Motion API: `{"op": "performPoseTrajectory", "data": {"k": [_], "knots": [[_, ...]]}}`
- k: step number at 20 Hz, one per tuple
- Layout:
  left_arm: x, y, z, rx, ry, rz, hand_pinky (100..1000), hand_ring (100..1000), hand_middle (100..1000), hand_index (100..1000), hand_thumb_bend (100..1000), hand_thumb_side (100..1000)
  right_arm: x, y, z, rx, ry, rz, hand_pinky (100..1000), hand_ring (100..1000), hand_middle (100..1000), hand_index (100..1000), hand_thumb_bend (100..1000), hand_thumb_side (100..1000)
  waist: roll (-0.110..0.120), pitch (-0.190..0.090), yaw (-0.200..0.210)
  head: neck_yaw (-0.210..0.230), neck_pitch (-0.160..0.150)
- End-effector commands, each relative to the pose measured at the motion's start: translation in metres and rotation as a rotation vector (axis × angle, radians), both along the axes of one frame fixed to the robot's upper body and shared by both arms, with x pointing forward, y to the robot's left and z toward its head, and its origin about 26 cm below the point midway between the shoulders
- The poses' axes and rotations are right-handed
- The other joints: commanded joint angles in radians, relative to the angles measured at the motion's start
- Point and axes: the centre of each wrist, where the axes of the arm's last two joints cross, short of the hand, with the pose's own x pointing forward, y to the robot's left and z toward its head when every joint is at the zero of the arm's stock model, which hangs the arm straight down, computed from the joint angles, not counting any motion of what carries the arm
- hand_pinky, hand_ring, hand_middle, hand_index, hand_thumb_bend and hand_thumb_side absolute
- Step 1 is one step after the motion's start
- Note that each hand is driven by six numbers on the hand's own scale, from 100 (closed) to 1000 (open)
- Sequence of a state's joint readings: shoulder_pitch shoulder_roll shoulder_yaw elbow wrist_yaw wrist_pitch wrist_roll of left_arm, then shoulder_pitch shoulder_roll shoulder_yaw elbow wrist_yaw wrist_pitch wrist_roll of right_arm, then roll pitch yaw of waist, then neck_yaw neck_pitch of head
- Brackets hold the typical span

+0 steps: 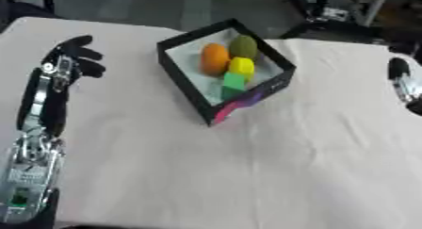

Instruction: Pick up objects on the table and place them in the box.

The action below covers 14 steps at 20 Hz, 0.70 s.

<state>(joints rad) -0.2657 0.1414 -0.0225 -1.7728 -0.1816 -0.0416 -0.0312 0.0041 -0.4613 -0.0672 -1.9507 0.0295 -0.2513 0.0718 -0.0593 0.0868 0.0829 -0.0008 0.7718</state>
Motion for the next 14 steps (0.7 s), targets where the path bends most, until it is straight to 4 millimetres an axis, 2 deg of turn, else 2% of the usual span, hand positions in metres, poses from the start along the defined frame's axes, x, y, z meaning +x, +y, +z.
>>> {"op": "performPoseTrajectory", "data": {"k": [1, 7, 12, 14], "knots": [[0.000, 0.005, 0.003, 0.018, -0.010, 0.012, 608, 572, 584, 817, 100, 978, -0.012, 0.009, -0.008, 0.076, -0.002, -0.013, 849, 863, 765, 823, 100, 489, -0.011, -0.024, -0.009, 0.031, -0.002], [-0.001, 0.008, -0.005, 0.022, 0.025, 0.019, 606, 577, 588, 813, 100, 986, -0.023, 0.010, -0.032, 0.164, 0.071, -0.072, 841, 854, 753, 816, 100, 515, 0.000, -0.028, -0.033, 0.065, -0.002], [-0.001, 0.009, -0.013, 0.028, 0.057, 0.026, 605, 581, 591, 811, 100, 987, -0.035, 0.018, -0.059, 0.237, 0.178, -0.152, 832, 839, 739, 809, 100, 546, -0.001, -0.031, -0.041, 0.072, -0.002], [0.000, 0.008, -0.014, 0.029, 0.061, 0.027, 605, 581, 592, 810, 100, 987, -0.037, 0.021, -0.064, 0.236, 0.202, -0.176, 828, 835, 734, 806, 100, 554, 0.001, -0.034, -0.042, 0.074, -0.002]]}}
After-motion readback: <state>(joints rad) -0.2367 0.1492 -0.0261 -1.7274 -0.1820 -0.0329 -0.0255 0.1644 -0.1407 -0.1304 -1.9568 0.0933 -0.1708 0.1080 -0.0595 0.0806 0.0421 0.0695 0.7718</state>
